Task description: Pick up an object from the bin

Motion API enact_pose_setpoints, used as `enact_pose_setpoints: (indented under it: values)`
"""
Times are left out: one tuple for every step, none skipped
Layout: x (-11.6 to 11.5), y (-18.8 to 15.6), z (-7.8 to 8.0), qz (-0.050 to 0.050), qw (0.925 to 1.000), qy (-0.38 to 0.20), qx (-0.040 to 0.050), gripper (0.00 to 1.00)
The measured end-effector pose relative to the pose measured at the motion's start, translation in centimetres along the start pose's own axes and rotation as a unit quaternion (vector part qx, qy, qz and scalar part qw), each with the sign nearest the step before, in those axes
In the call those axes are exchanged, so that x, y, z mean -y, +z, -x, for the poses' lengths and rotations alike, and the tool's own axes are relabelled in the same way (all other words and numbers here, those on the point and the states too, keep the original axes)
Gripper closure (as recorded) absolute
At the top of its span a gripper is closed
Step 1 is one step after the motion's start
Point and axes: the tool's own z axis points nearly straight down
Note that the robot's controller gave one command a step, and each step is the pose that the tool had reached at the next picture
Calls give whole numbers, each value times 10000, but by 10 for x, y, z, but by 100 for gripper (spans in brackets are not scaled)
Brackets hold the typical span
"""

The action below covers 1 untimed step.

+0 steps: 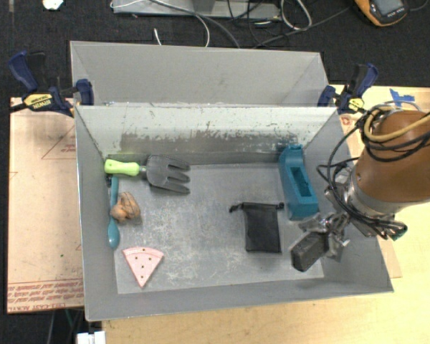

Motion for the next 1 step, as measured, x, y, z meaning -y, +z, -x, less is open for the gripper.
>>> enact_pose_setpoints:
  values:
    - [1, -41, 1, -22, 10000, 2, 18, 100]
